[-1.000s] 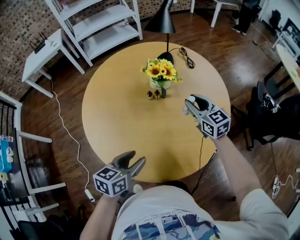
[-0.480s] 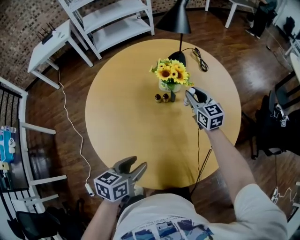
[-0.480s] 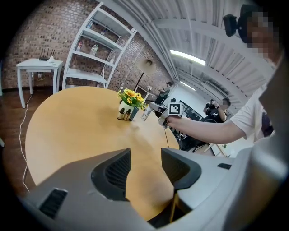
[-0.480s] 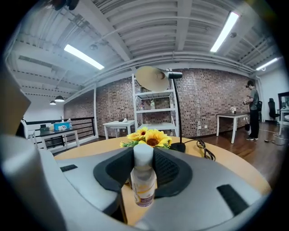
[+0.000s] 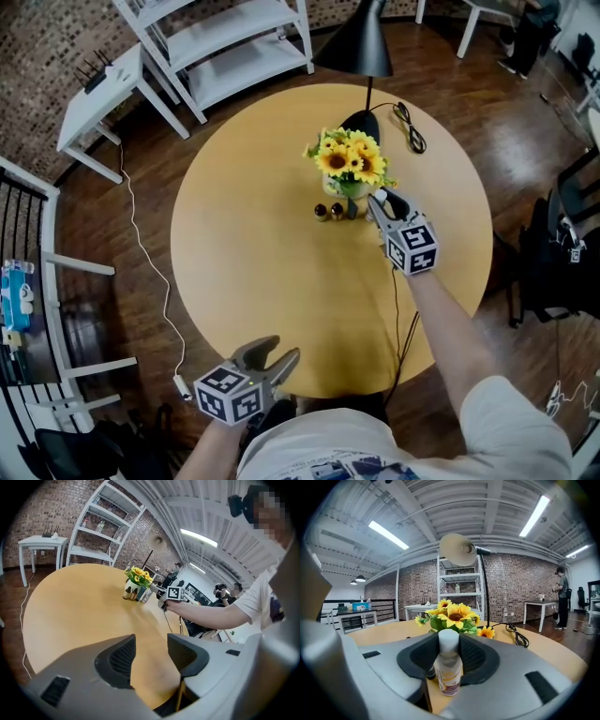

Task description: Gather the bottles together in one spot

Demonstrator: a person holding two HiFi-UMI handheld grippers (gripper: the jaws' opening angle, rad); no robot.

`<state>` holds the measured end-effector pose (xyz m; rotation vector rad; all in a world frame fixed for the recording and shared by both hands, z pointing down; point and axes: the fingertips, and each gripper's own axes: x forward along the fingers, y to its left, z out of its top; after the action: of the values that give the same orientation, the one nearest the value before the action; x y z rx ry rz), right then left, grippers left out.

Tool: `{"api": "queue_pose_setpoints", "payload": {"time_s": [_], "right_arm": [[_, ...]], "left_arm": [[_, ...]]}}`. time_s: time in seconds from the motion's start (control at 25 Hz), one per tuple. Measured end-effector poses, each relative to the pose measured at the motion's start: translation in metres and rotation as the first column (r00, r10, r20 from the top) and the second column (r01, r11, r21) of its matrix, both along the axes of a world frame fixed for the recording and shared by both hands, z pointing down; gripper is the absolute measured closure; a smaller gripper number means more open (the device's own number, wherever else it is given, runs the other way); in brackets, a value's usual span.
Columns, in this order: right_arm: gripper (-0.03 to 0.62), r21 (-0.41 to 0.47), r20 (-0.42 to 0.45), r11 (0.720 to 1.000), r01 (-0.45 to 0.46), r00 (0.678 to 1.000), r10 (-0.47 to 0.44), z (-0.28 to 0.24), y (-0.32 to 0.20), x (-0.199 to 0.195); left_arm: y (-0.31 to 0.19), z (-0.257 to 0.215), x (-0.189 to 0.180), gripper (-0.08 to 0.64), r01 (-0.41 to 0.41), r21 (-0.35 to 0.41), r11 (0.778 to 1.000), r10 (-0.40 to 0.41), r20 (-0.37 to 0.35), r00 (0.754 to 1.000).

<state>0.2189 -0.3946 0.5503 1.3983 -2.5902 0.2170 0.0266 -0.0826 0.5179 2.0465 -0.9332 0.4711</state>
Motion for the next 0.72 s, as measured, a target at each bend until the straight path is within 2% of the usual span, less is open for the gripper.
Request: {"api": "queue_pose_setpoints", "payload": {"time_s": [0.36,0.56,0.72], "right_arm": [[0.462,0.028,-0.057,1.0,-0.004,0.998,0.006,0.004,0.001,-0.003],[0.363,0.035,-0.065,0.999,-0.005,0.998,0.007,0.0,0.002,-0.004],[0.359,0.059,-0.088,0.998,0.004,0.996,0.001,-0.009,0.01,-0.006]], "left_arm": [[-0.006,0.005,0.005,0.367,-0.021,0.0,1.0,0.021,-0.025,0.999],[-0.003,0.006,0.0,0.367,-0.027,0.004,1.0,0.027,-0.027,0.999],[-0.001,0.008,-0.007,0.367,-0.03,0.013,0.999,0.03,-0.024,0.999]]}}
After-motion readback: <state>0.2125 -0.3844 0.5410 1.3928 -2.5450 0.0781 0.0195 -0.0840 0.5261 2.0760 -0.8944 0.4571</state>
